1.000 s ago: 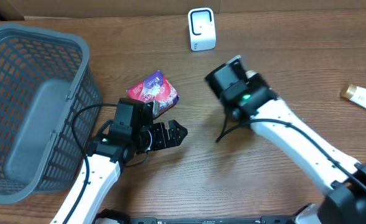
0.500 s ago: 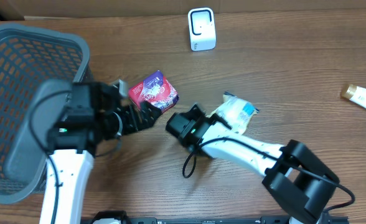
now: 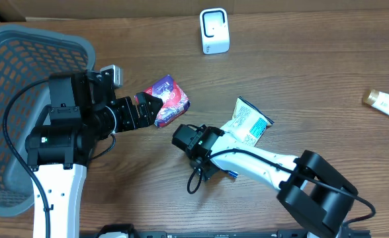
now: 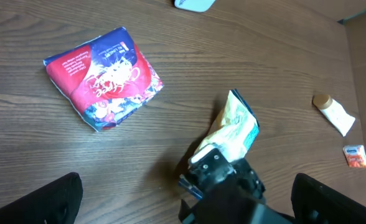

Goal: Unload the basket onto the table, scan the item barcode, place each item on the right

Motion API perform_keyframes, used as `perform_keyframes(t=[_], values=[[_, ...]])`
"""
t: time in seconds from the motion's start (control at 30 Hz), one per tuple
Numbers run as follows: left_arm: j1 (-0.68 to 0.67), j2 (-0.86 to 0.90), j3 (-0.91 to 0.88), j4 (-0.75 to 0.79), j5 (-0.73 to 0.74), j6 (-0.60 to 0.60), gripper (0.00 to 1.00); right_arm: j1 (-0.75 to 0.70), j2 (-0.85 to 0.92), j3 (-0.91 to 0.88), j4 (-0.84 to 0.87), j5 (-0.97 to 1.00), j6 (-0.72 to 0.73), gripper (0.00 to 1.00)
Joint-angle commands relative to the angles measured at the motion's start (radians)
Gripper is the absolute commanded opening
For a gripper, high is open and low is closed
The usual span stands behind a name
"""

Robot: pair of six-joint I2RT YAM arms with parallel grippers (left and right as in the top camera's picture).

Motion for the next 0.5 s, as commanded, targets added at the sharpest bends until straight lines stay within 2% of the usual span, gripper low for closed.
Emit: perform_keyframes(t=[0.0, 0.03, 0.07, 0.2, 0.27, 0.47], values=[[0.003, 0.003, 0.022, 0.006, -0.033, 0.027, 1.0, -0.01, -0.132, 0.102, 0.004, -0.062, 0.072, 0.47], [0.003, 0.003, 0.022, 0.011, -0.04, 0.027, 1.0, -0.018, -0.159, 0.119, 0.008, -0.075, 0.08, 0.17], [0.003, 0.003, 0.022, 0.014, -0.04, 0.027, 1.0, -0.03, -0.188, 0.136, 0.011, -0.095, 0.082, 0.04], [0.003, 0.004, 0.022, 0.014, -0.049, 0.027, 1.0, -0.124, -0.282, 0.162, 0.038, -0.248, 0.082, 0.04], [0.003, 0.004, 0.022, 0.009, -0.062, 0.027, 1.0, -0.215, -0.294, 0.162, 0.042, -0.389, 0.08, 0.04], [0.003, 0.004, 0.022, -0.008, -0.061, 0.027, 1.0, -0.529, -0.233, 0.097, 0.099, -0.949, -0.078, 0.04]])
